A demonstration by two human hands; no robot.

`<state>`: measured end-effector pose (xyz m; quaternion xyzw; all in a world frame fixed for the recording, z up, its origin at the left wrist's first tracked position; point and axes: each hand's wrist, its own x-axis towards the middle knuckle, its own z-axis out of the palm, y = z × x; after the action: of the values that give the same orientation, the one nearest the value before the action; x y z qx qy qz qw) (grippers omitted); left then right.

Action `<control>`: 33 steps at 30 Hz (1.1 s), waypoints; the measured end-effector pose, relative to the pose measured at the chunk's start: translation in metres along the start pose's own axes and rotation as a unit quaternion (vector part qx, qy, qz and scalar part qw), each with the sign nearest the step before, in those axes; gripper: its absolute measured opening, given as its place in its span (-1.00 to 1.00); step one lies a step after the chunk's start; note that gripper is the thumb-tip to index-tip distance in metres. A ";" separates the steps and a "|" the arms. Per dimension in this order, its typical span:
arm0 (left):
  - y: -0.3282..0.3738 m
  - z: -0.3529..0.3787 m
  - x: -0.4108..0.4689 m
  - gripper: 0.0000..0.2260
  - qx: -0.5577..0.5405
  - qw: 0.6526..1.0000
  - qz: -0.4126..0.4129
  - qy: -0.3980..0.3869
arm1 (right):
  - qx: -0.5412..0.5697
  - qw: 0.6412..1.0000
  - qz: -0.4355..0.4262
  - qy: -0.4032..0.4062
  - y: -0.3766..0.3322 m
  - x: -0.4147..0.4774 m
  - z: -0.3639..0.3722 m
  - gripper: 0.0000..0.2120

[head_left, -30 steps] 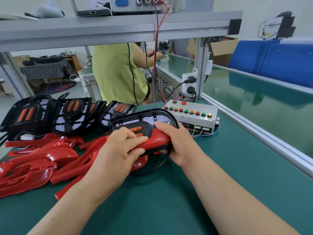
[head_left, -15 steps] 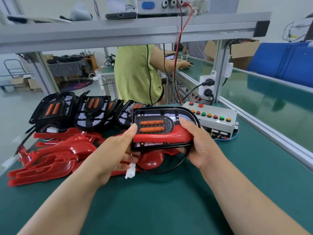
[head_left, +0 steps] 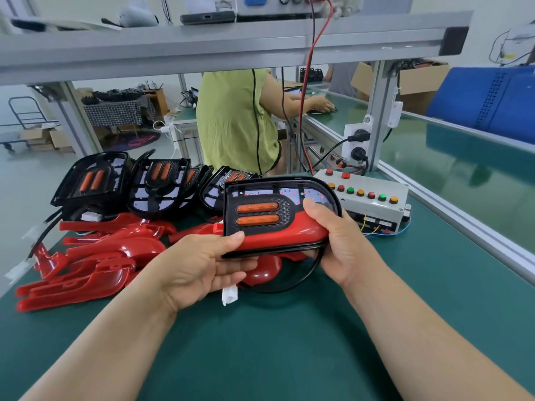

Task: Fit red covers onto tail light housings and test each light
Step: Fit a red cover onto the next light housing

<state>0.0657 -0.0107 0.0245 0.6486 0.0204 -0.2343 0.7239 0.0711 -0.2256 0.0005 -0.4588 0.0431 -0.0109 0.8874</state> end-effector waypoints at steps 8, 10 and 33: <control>0.000 -0.007 0.004 -0.57 -0.002 1.000 0.027 0.017 | 0.002 0.992 0.051 -0.115 -0.007 0.000 -0.011 -0.43; -0.001 -0.008 0.005 -0.58 0.011 0.999 0.037 0.023 | 0.011 0.989 0.049 -0.139 -0.007 -0.001 -0.012 -0.48; -0.016 0.017 -0.002 -0.73 0.442 0.753 0.470 0.129 | -0.037 0.996 0.032 -0.080 0.003 -0.001 0.005 -0.36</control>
<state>0.0536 -0.0276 0.0128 0.8485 -0.2995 0.2380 0.3656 0.0702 -0.2200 0.0007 -0.4887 -0.0130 0.0562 0.8706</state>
